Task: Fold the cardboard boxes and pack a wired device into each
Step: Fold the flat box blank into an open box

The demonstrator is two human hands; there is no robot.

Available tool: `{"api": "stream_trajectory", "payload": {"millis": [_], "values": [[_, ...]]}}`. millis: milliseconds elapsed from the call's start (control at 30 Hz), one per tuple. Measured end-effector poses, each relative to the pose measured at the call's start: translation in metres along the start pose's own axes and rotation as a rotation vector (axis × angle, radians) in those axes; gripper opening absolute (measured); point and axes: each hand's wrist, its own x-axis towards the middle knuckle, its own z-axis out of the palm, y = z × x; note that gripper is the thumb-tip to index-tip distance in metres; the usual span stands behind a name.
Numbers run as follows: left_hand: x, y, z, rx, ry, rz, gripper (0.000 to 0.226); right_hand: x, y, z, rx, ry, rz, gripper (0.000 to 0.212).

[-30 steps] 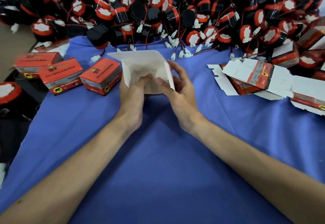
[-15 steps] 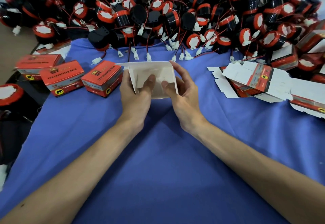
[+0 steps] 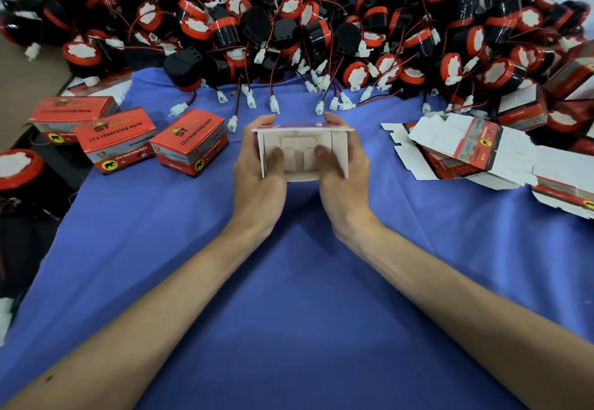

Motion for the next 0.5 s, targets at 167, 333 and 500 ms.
{"api": "stream_trajectory", "payload": {"millis": [167, 333, 500], "values": [[0.0, -0.003, 0.0, 0.054, 0.079, 0.104, 0.029, 0.001, 0.004, -0.001, -0.053, -0.013, 0.037, 0.039], [0.002, -0.003, -0.001, 0.026, 0.046, -0.022, 0.03, 0.0, -0.001, -0.001, -0.072, -0.039, 0.113, 0.043], [0.004, 0.001, -0.003, 0.018, 0.019, -0.093, 0.023, 0.0, -0.007, 0.0, -0.065, -0.062, 0.213, 0.042]]}}
